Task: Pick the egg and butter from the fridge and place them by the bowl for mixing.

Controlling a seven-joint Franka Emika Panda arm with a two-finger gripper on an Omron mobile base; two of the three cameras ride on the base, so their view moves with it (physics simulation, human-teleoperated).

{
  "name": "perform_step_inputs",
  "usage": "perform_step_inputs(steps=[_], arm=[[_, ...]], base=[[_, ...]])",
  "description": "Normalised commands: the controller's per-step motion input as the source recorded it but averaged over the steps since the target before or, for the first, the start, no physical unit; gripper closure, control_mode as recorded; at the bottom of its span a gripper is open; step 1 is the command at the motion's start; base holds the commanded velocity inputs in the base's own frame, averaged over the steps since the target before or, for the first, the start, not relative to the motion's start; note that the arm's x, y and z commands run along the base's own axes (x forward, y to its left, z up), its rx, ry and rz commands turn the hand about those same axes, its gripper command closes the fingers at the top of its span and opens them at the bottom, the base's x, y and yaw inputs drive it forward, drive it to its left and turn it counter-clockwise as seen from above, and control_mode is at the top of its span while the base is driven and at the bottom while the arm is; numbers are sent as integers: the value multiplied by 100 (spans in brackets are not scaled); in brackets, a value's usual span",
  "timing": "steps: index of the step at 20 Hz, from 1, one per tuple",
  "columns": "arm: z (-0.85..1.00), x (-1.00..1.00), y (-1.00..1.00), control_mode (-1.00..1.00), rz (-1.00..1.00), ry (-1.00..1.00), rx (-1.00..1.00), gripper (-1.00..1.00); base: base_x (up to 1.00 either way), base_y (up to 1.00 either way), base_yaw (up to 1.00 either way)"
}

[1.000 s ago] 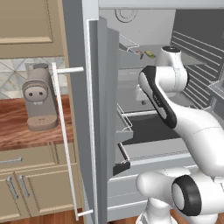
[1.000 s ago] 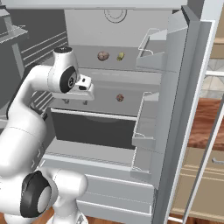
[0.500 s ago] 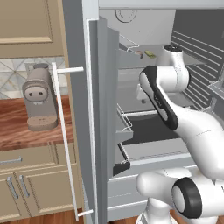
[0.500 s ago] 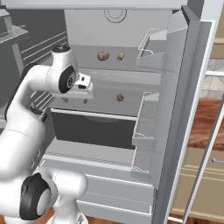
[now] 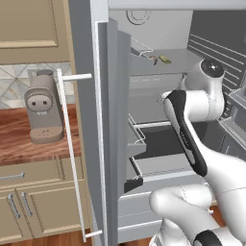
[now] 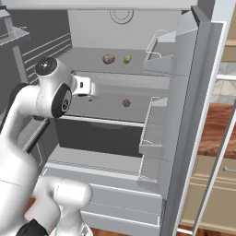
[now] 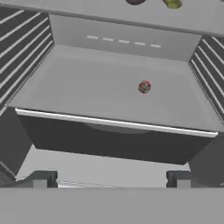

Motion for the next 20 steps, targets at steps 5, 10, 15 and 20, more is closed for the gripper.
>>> perform_step_inputs(steps=[5, 10, 15, 20], arm=[[52, -33, -9, -100, 0, -50, -2, -100], [50, -4, -1, -100, 0, -21, 0, -100], [28, 0, 0, -100, 0, -3, 6, -100], [80, 0, 0, -100, 0, 0, 18, -100]], base=[[0, 0, 0], [0, 0, 0], [0, 0, 0], [0, 0, 0]])
